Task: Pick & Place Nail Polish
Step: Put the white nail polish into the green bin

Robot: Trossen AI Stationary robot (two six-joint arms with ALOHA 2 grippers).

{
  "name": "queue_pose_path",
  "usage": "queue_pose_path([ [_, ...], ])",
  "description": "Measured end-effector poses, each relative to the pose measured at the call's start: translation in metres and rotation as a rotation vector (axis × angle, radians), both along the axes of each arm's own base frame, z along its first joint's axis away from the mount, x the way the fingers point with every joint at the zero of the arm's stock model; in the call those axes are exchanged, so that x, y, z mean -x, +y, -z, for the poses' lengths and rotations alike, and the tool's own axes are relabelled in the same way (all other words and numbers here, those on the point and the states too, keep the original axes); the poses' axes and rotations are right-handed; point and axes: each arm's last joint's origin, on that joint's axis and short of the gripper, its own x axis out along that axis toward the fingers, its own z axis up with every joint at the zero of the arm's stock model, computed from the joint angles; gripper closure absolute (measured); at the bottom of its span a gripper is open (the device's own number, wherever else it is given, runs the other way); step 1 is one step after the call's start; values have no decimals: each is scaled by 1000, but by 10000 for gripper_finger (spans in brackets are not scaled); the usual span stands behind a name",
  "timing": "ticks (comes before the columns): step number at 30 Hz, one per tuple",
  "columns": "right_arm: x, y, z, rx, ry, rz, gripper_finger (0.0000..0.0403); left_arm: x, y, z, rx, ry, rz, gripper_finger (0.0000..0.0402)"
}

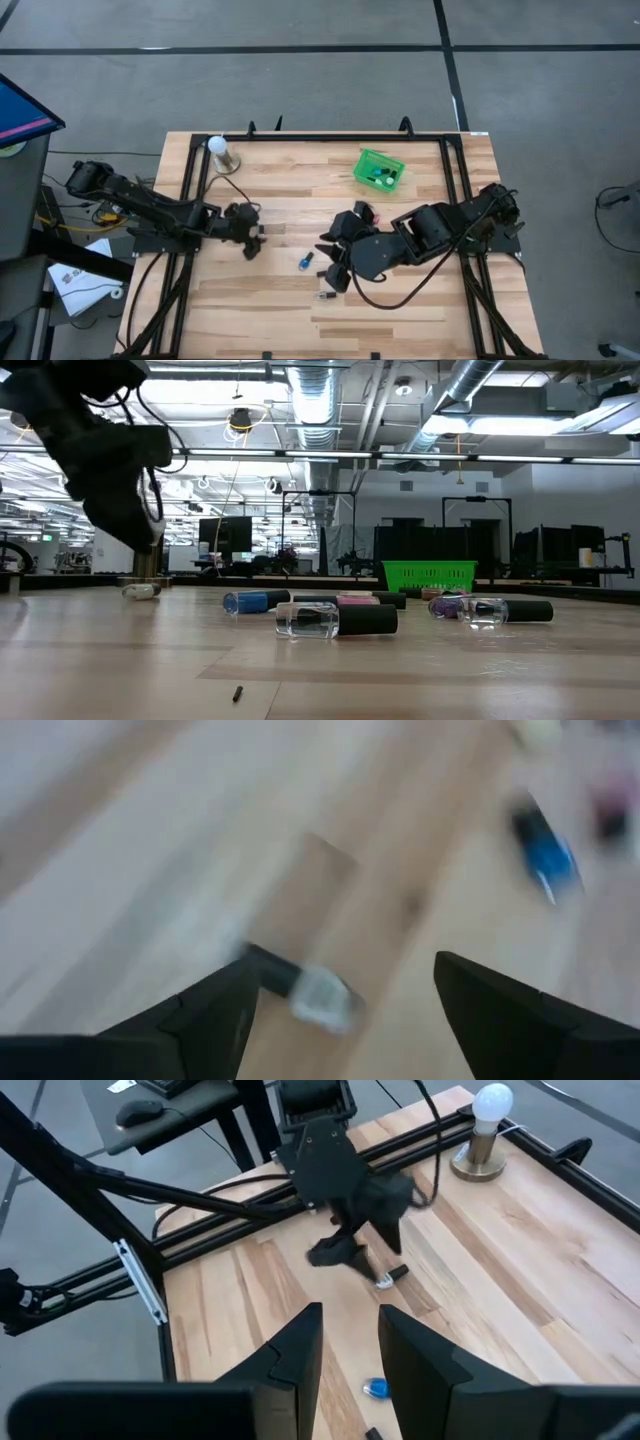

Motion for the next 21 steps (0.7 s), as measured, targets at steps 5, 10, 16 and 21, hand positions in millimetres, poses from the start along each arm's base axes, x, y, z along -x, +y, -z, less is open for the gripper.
queue_pose_path([
  [5, 1, -3, 2, 13, 26, 7, 310, -2, 2, 7, -17, 5, -128, 105],
  [10, 1, -5, 3, 23, 40, 10, 310, -8, -1, 29, 53, 108, -205, 105],
  [16, 1, -6, 4, 31, 53, 9, 310, -12, -5, 48, 52, 181, -282, 105],
  [21, 3, -7, 5, 41, 73, 9, 310, -12, -7, 54, 14, 206, -282, 122],
])
